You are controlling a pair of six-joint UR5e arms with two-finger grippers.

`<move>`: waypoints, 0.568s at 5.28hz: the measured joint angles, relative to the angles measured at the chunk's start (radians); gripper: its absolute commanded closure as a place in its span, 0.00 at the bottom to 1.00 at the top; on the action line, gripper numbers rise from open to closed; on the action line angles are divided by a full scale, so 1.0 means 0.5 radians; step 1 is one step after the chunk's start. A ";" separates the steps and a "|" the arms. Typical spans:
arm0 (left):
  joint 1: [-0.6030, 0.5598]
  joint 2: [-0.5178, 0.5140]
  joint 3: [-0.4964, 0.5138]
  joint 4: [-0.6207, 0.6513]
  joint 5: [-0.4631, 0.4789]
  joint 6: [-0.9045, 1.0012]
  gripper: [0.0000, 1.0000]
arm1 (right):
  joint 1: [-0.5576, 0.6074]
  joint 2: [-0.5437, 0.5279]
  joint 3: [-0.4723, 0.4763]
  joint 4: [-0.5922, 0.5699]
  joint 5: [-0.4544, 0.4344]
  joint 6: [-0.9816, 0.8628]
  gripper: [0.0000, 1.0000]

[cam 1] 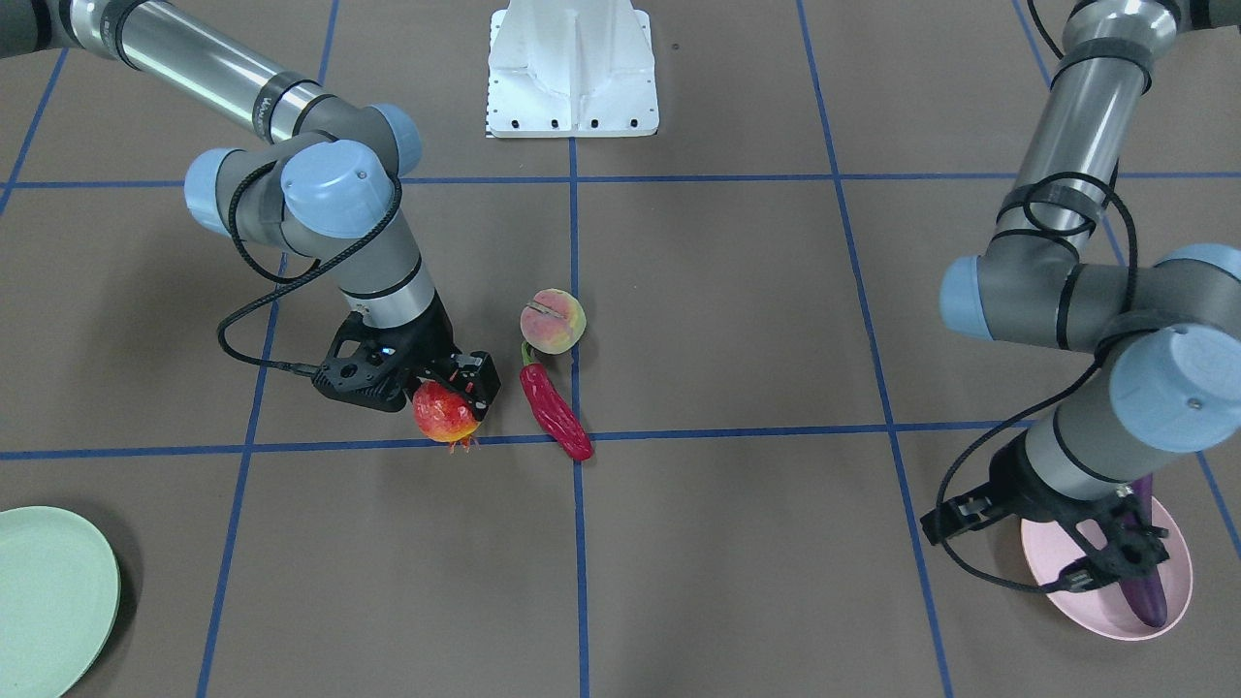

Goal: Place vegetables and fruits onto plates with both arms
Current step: 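Carry pomegranate to green plate with right gripper while left gripper reaches for chili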

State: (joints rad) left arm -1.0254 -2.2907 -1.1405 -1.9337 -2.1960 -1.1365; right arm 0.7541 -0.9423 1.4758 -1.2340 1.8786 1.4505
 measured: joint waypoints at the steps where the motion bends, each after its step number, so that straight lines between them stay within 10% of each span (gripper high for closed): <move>1: 0.188 -0.036 -0.160 -0.002 -0.020 -0.378 0.00 | 0.188 -0.070 -0.033 -0.003 0.040 -0.183 1.00; 3: 0.566 -0.249 -0.259 0.001 0.099 -0.972 0.00 | 0.568 -0.162 -0.276 -0.003 0.023 -0.618 1.00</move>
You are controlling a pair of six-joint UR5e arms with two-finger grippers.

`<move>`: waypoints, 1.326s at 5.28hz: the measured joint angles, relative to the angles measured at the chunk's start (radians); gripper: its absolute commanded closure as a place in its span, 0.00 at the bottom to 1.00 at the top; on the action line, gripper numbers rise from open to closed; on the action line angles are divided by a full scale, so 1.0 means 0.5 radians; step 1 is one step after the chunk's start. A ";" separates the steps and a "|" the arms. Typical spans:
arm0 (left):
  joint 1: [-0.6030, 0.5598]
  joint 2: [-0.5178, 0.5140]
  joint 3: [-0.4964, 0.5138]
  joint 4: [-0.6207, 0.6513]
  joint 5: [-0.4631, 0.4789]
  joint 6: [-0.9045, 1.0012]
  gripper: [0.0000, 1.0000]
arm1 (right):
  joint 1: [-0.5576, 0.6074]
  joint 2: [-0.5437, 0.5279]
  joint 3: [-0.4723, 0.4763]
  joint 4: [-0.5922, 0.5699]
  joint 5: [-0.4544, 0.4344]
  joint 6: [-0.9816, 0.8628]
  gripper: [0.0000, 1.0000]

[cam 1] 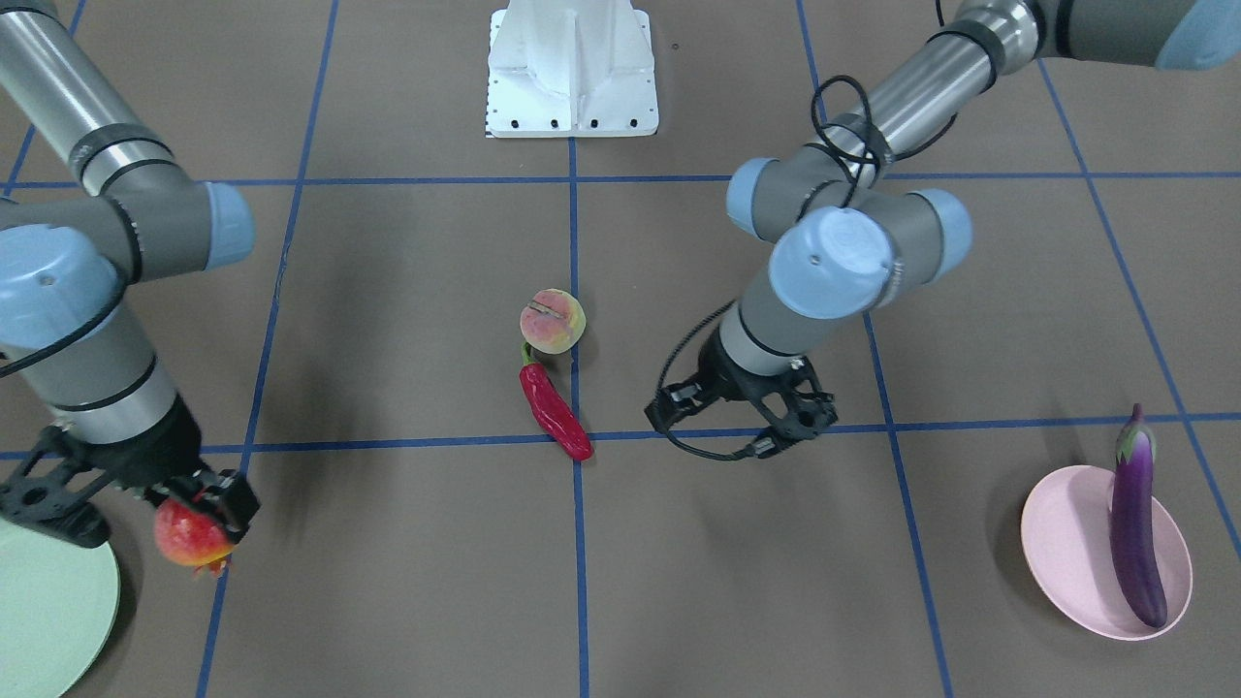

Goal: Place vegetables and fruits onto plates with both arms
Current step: 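Carry pomegranate to green plate with right gripper while left gripper reaches for chili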

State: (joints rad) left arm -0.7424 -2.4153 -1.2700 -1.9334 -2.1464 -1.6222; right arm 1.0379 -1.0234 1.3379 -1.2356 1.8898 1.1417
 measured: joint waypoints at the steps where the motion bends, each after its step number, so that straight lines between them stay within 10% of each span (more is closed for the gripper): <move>1: 0.104 -0.094 0.049 0.001 0.074 -0.105 0.00 | 0.118 -0.027 -0.187 0.006 -0.074 -0.152 1.00; 3: 0.217 -0.283 0.272 0.001 0.165 -0.159 0.00 | 0.166 -0.047 -0.397 0.030 -0.328 -0.210 0.01; 7: 0.308 -0.498 0.579 -0.050 0.331 -0.201 0.02 | 0.147 -0.162 -0.394 0.323 -0.390 -0.213 0.00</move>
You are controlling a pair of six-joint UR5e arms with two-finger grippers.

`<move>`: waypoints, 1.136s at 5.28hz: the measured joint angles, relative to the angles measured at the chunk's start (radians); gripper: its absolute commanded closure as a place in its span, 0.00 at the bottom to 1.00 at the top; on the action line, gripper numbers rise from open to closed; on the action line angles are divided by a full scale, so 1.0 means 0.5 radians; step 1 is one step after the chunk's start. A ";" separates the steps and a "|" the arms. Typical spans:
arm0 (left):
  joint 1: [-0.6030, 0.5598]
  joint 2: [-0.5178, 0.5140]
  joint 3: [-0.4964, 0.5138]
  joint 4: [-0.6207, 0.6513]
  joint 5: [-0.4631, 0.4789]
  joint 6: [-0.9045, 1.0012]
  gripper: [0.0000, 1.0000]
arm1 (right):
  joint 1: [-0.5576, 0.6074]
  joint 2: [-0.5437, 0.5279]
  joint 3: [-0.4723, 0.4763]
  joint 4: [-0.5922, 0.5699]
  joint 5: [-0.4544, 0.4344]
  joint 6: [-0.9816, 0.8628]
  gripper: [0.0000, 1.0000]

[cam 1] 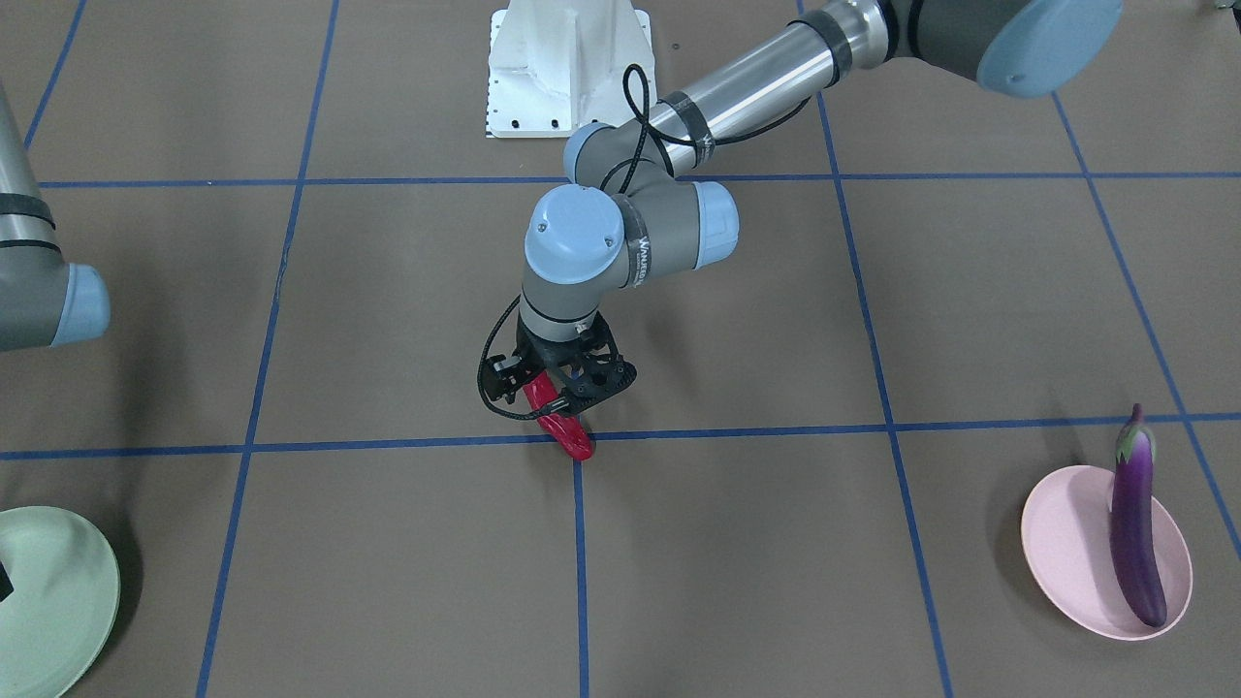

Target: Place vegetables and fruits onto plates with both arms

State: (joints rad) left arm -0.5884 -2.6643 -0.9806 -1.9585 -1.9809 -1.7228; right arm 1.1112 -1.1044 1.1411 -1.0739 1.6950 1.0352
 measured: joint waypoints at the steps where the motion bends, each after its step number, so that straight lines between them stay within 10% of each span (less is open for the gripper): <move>1: 0.005 -0.025 0.085 -0.062 0.051 0.005 0.39 | 0.002 -0.019 0.073 -0.001 0.081 -0.004 0.00; 2: 0.009 -0.040 0.160 -0.134 0.109 0.006 0.99 | 0.005 -0.057 0.170 -0.010 0.188 -0.002 0.00; 6: -0.158 -0.046 0.074 -0.297 0.065 0.027 1.00 | -0.083 -0.257 0.754 -0.060 0.740 0.190 0.00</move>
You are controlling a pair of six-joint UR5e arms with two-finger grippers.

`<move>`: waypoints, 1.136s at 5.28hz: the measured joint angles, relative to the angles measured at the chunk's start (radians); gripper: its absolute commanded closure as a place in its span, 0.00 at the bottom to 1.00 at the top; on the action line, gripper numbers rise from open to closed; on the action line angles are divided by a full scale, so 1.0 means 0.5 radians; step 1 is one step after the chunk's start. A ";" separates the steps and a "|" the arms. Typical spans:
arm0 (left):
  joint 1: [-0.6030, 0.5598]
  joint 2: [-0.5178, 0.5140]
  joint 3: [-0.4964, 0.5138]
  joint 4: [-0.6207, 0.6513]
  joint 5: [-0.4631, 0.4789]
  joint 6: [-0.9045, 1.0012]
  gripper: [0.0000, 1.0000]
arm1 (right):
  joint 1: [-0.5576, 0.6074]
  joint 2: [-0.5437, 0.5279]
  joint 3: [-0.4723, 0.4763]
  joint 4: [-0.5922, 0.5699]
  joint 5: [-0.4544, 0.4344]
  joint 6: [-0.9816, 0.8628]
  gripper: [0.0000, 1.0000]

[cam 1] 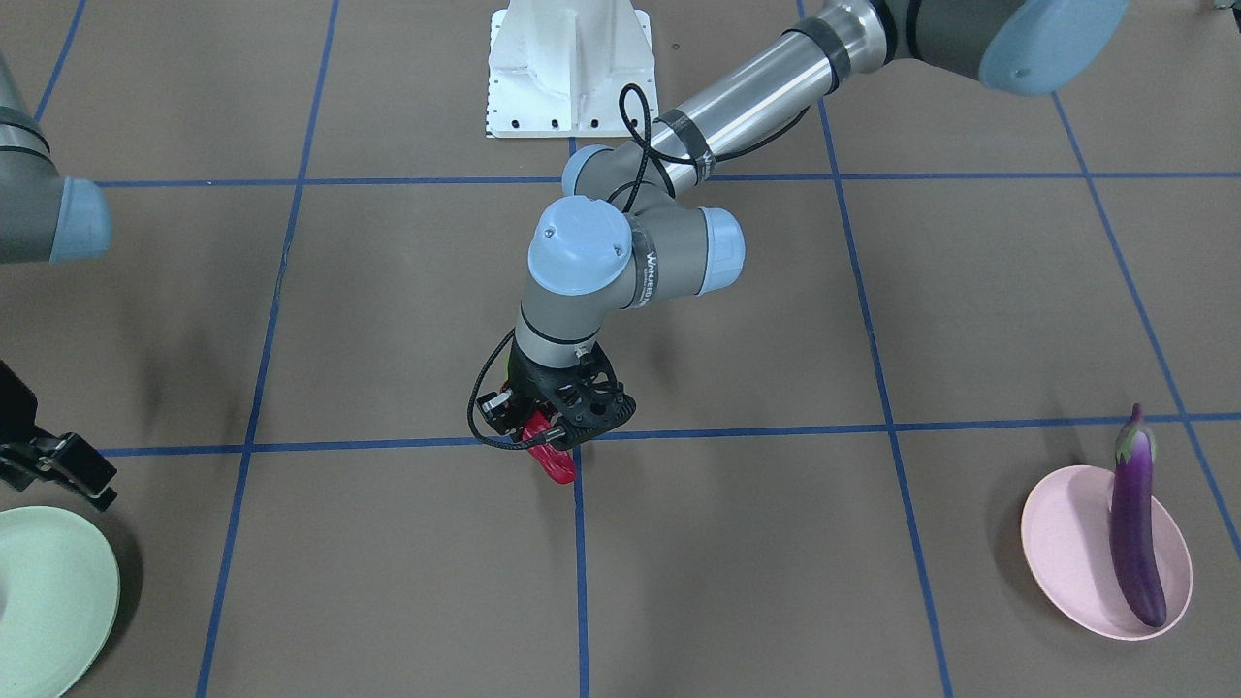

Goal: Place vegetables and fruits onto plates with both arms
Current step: 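Carry chili to pink plate with left gripper while right gripper reaches for peach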

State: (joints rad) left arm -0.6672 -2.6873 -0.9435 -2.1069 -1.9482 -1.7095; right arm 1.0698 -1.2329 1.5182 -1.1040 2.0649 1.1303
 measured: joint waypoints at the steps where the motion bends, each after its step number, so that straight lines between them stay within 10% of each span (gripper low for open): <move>1: -0.147 0.078 -0.059 -0.001 -0.161 0.118 1.00 | -0.163 -0.010 0.148 0.001 0.047 0.227 0.00; 6: -0.932 0.700 -0.138 0.315 -0.486 1.634 1.00 | -1.135 0.360 0.428 -0.308 -0.568 1.368 0.00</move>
State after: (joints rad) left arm -1.1330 -2.3372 -1.0126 -1.9495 -2.1913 -0.8923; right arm 0.5023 -1.0527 1.7325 -1.2581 1.7811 1.8142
